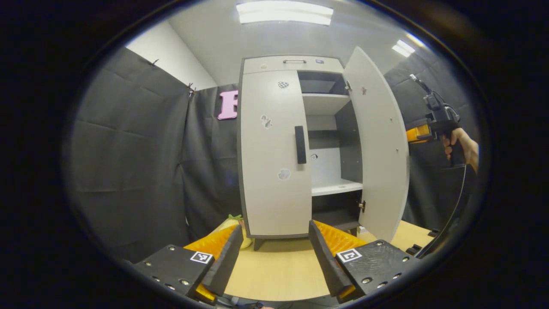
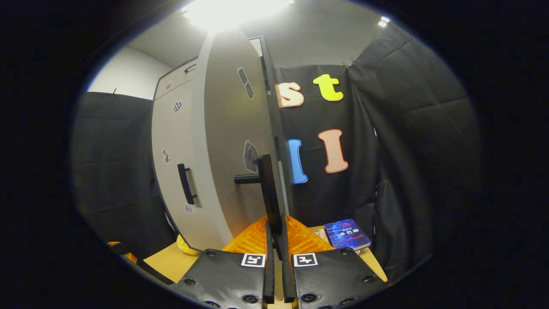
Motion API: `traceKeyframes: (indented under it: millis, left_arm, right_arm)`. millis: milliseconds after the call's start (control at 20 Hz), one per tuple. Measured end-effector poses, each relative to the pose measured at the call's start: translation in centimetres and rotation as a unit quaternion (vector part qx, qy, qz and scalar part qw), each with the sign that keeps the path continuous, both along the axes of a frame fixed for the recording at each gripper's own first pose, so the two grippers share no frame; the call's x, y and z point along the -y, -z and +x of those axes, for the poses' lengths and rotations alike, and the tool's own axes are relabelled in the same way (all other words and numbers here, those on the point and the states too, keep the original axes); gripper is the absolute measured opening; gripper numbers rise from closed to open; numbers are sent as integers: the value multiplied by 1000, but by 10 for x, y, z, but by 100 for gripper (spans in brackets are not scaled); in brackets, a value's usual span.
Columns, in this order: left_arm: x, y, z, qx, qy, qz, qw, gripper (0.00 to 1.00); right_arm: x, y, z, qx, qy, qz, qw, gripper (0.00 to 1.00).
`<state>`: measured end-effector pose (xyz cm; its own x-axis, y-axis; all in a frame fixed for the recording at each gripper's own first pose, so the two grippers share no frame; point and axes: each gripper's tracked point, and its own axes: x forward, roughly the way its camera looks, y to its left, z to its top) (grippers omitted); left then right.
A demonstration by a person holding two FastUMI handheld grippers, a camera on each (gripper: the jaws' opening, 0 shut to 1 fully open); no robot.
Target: Open the right door of the double-door shoe cabinet with the right hand, and open the left door with the left hand.
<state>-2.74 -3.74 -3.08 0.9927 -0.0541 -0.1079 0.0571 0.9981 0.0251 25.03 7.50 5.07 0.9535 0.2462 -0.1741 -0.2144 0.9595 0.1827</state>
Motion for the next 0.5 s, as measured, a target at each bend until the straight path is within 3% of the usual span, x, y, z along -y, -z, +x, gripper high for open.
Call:
traceKeyframes:
  millis: [250,300,350,500]
  left_arm:
    - [12,-3,3,2,11,6,1000,89]
    - [13,-4,4,3,13,8,1000,89]
    - [13,-6,5,5,14,10,1000,89]
    - [16,-9,12,9,21,11,1000,89]
  right_arm:
    - [2,-2,-2,3,8,20,1000,7]
    - [3,-2,-1,7,10,16,1000,3]
    - [5,-2,-2,11,14,11,1000,8]
    - [6,-4,-4,19,24,-2,1000,7]
